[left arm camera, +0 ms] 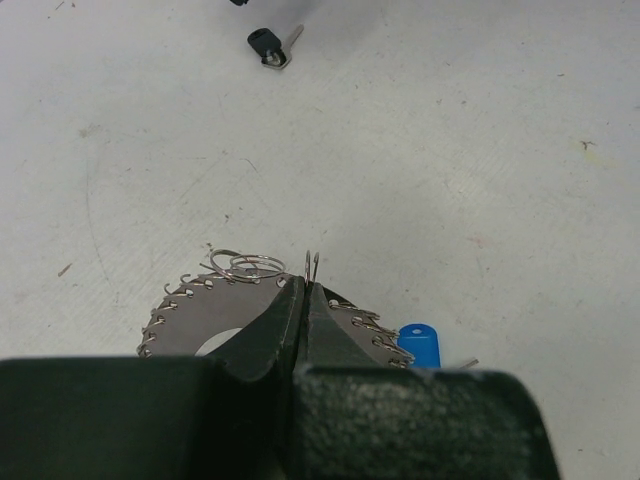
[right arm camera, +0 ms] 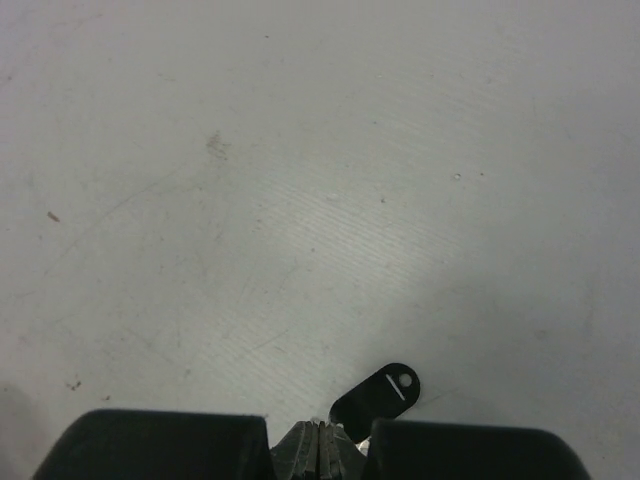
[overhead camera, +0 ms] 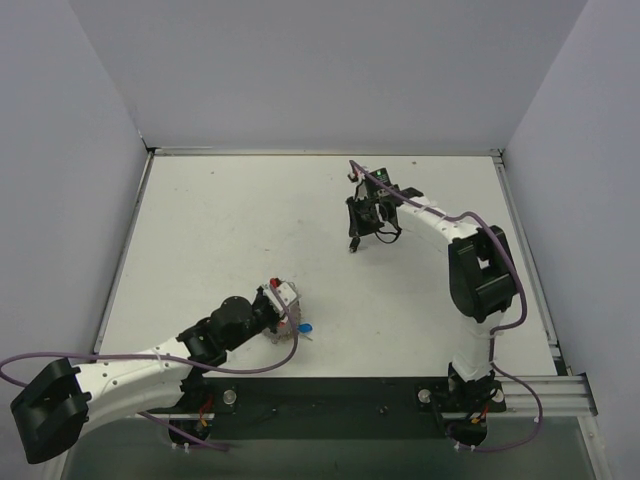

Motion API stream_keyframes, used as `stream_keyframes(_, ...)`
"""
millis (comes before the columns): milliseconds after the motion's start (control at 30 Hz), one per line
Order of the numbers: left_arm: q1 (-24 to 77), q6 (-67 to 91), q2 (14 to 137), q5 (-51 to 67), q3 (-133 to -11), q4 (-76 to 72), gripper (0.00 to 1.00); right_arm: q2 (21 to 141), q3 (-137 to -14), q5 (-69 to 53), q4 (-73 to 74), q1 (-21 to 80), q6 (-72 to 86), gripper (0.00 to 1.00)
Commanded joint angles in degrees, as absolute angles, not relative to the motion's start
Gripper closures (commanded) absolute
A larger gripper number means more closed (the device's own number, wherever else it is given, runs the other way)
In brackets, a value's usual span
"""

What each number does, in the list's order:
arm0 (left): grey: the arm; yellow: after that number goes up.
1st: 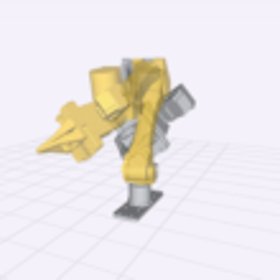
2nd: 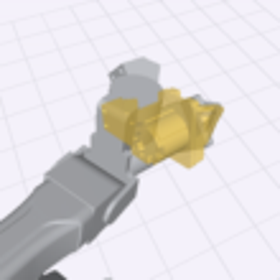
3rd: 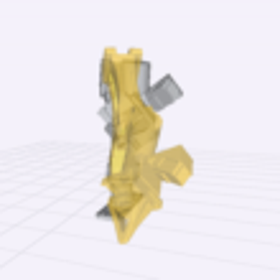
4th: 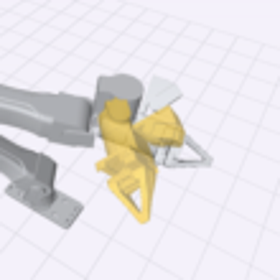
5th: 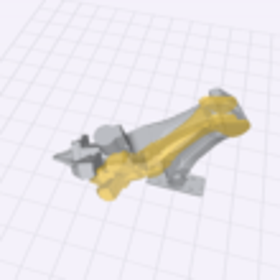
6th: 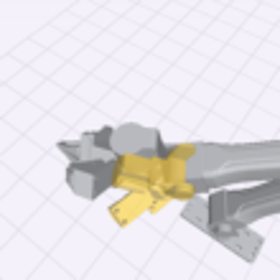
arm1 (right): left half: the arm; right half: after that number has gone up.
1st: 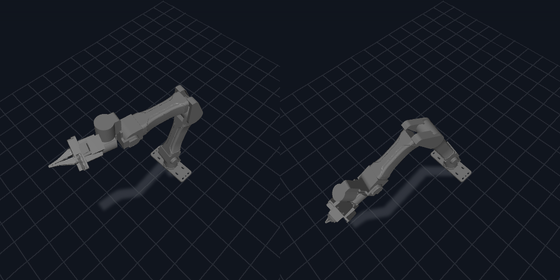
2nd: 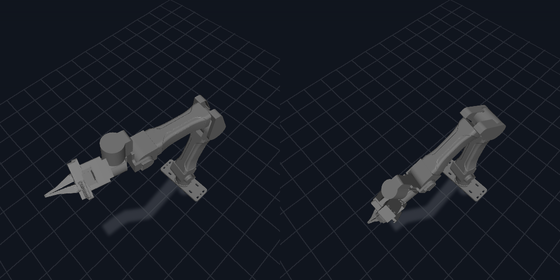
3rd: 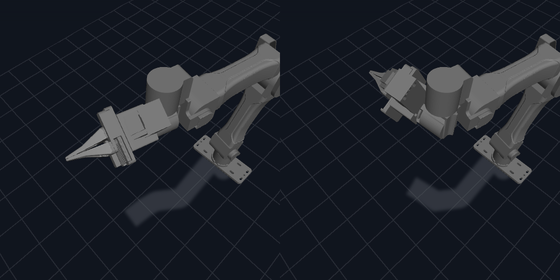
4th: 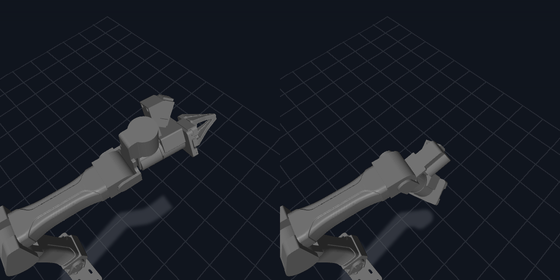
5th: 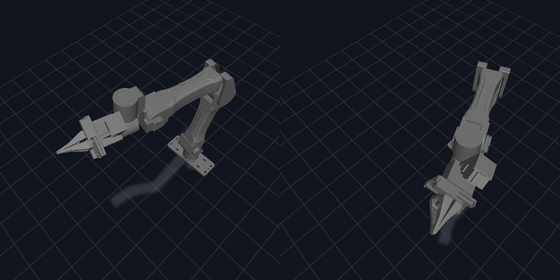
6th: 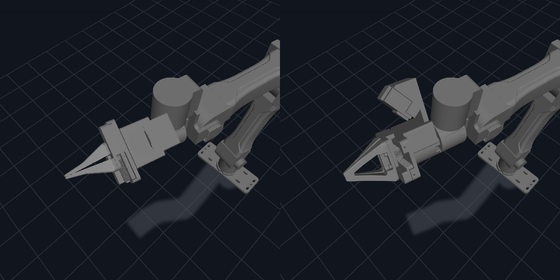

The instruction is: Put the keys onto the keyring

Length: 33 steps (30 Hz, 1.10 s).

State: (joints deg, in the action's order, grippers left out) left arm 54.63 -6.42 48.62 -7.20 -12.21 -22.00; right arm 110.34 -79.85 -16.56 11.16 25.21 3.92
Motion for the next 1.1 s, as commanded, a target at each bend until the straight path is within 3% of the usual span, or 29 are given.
stream_keyframes(0,54.23,-6.06,48.78,-5.63,-12.39,-28.04,1.0,106.7,-77.35,-24.51,10.73,25.58,6.24,1.0)
stream_keyframes(200,54.23,-5.89,48.25,-5.36,-11.78,-28.21,1.0,107.23,-76.38,-25.31,10.72,26.1,6.68,0.97)
stream_keyframes(267,54.14,-5.89,48.08,-5.62,-11.69,-27.95,1.0,106.7,-76.11,-22.52,10.9,26.71,5.72,0.86)
stream_keyframes(300,54.23,-5.89,47.9,-5.62,-11.6,-27.86,1.0,106.44,-76.03,-21.2,10.99,27.85,5.02,0.73)
stream_keyframes(433,54.23,-5.8,47.55,-5.8,-11.6,-27.77,1.0,106.78,-76.81,-10.74,12.39,31.8,3.51,0.52)
stream_keyframes(733,54.23,-5.98,47.55,-5.89,-11.43,-27.6,1.0,114.17,-86.74,4.37,20.82,35.42,10.98,0.49)
stream_keyframes(1067,54.05,-5.98,47.72,-5.8,-10.9,-28.3,1.0,118.21,-90.97,8.0,25.49,36.56,15.29,0.55)
